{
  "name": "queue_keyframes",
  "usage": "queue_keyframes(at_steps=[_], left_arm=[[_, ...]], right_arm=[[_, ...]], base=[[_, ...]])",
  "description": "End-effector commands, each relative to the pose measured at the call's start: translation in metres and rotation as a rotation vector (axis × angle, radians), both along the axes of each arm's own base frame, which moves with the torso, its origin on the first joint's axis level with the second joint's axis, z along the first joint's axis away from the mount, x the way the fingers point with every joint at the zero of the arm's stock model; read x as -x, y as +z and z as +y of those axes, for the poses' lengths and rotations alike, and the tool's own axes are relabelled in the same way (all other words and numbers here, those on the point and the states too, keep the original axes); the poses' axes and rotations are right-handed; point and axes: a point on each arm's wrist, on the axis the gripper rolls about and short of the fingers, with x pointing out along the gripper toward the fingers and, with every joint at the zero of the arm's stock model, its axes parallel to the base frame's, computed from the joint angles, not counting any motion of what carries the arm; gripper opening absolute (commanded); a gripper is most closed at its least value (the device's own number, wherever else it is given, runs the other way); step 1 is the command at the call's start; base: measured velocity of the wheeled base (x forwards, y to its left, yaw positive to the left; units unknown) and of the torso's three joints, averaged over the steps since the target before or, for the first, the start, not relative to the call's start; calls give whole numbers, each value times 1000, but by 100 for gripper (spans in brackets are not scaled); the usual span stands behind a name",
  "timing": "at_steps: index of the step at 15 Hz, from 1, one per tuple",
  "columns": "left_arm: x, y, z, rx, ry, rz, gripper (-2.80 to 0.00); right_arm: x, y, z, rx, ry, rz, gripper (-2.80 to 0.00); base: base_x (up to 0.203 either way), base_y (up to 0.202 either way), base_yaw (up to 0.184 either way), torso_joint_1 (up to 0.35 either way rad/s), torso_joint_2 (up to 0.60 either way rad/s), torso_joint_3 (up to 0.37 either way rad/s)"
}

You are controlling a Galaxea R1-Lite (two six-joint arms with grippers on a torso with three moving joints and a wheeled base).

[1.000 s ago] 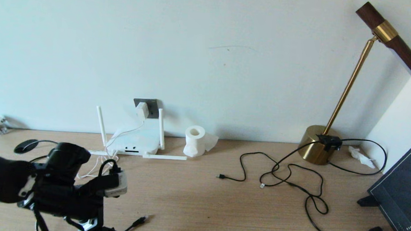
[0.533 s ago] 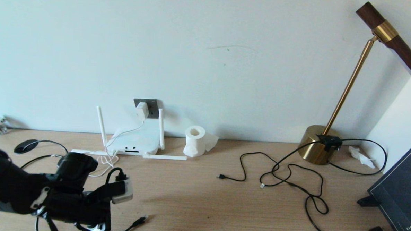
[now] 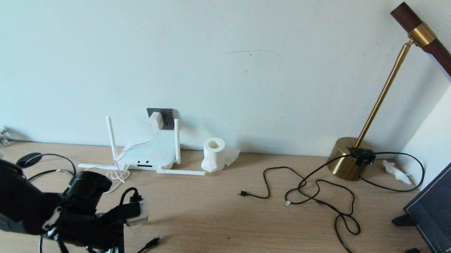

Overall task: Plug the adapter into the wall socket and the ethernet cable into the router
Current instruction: Pick up cable

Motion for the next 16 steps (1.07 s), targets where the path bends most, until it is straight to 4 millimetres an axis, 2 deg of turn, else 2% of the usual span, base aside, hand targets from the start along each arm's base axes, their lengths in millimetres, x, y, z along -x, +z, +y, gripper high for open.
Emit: queue_keyframes(at_steps=[1, 4, 5, 16], left_arm=[[-1, -5, 0, -1, -5, 15, 0], [-2, -6, 0, -1, -7, 20, 0], [-2, -7, -1, 2, -8, 23, -280], [2, -10, 0, 8, -10, 40, -280]], right_arm=[[0, 0, 0, 1, 1, 2, -280], [0, 0, 0, 1, 1, 2, -280], [0, 0, 0, 1, 0, 2, -280], [0, 0, 0, 1, 1, 2, -280]], base=[[0, 0, 0, 0, 0, 0], [0, 0, 0, 0, 0, 0], [0, 0, 0, 0, 0, 0], [0, 0, 0, 0, 0, 0]])
